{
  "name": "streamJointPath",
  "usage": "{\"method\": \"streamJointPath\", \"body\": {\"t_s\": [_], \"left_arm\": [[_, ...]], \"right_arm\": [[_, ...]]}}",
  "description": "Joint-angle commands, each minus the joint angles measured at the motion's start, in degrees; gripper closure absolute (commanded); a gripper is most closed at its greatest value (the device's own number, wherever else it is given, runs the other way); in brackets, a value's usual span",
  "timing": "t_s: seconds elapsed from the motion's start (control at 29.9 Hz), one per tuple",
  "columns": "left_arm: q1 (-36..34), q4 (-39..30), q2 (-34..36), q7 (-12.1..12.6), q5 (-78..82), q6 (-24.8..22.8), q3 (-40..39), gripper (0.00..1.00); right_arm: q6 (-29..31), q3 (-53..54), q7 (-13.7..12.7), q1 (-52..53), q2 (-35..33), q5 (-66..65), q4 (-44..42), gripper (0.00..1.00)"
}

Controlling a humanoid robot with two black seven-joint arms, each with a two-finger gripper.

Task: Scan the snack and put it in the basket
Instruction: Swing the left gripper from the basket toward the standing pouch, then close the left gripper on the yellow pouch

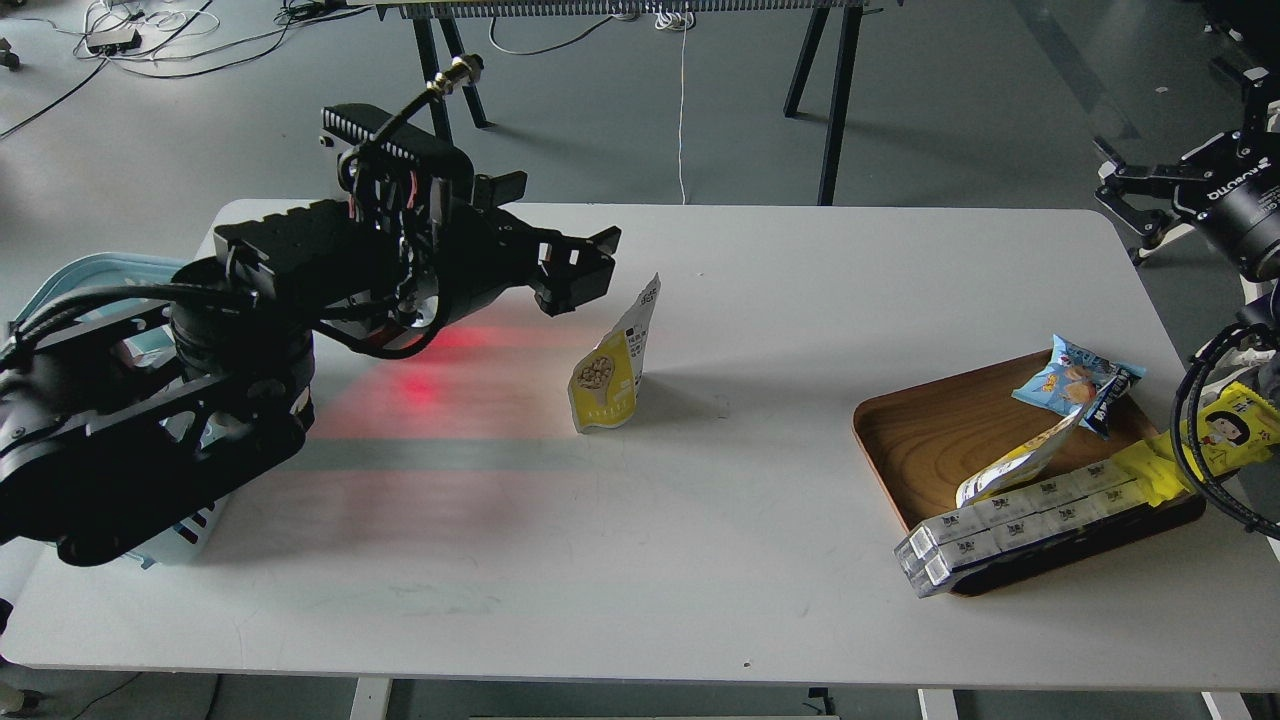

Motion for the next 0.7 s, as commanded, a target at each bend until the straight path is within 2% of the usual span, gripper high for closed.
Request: {"method": "streamJointPath", "body": {"t_s": [0.0, 0.43, 0.67], "left_arm": [[1.34, 0.52, -1.99, 0.0, 2.61, 0.0, 0.37, 0.0], [6.96, 5.26, -7.97, -0.18, 8.33, 0.0, 0.28, 0.0], [7.84, 7.64, -10.25, -0.44, 9.82, 0.0, 0.37, 0.01]], "right_arm": [[0.0, -0.12, 0.0, -0.23, 1.05, -0.11, 0.09, 0.01], [0.0, -0.12, 0.0, -0.31, 1.76, -0.37, 0.09, 0.01], [0.0, -0.12, 0.09, -1.28, 1.85, -0.54, 0.0, 0.01]]}}
